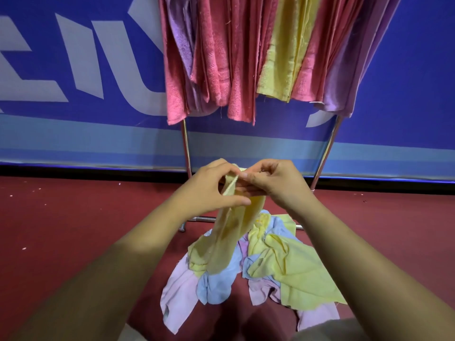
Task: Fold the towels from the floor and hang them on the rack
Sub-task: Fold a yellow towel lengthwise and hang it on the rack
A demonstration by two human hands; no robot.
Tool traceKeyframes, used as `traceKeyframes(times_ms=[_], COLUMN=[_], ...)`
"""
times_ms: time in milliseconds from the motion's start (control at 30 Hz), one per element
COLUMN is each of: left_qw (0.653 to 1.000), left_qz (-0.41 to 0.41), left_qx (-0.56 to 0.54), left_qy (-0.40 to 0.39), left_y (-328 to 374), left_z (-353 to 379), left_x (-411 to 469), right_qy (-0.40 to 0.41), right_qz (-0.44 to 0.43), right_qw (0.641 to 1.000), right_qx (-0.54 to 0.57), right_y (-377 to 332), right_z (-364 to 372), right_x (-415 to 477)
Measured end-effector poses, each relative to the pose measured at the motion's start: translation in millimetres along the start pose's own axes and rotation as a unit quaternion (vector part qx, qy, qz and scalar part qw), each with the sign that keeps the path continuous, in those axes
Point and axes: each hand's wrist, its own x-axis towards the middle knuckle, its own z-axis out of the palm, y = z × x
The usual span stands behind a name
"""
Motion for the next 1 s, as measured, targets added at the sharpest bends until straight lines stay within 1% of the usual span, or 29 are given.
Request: traceKeyframes(times_ms=[100,200,233,267,300,333,400,433,467,500,567,667,733,900,1000], left_qw=[0.998,0.995,0.995,0.996,0.996,0.996,0.996,0.997,0.997,0.998,0.998,0.993,0.988,0.984,0.980], left_qz=[0.026,0.011,0.005,0.002,0.001,0.003,0.006,0.004,-0.001,-0.008,-0.027,-0.077,-0.109,-0.125,-0.138], left_qx=[0.024,0.035,0.028,0.016,0.004,-0.006,-0.019,-0.027,-0.035,-0.039,-0.033,-0.031,-0.046,-0.055,-0.063], left_qy=[0.055,0.091,0.092,0.090,0.089,0.088,0.083,0.077,0.067,0.057,0.054,0.085,0.098,0.113,0.133], left_y=[3,-1,-3,-3,-4,-3,-2,-3,-4,-5,-11,-24,-30,-30,-24], left_z=[4,-4,-7,-10,-13,-15,-20,-23,-27,-31,-38,-46,-51,-53,-57], left_x=[1,2,2,2,1,1,0,-1,-1,-3,-6,-11,-13,-16,-20], right_qy=[0.005,0.020,0.021,0.017,0.003,-0.022,-0.102,-0.136,-0.150,-0.144,-0.099,-0.025,0.002,0.031,0.064], right_qz=[-0.010,-0.017,-0.019,-0.021,-0.020,-0.013,0.030,0.057,0.076,0.082,0.058,0.002,-0.014,-0.052,-0.062], right_qw=[1.000,0.999,0.998,0.995,0.986,0.966,0.904,0.877,0.864,0.862,0.881,0.923,0.942,0.961,0.955], right_qx=[-0.006,-0.027,-0.049,-0.094,-0.168,-0.259,-0.414,-0.457,-0.475,-0.480,-0.458,-0.385,-0.337,-0.270,-0.282], right_y=[-1,1,2,4,8,12,19,23,25,28,28,20,15,10,1], right_z=[2,-6,-9,-13,-17,-21,-26,-28,-29,-32,-38,-46,-47,-41,-37], right_x=[0,3,5,6,8,9,10,9,9,10,14,16,13,6,0])
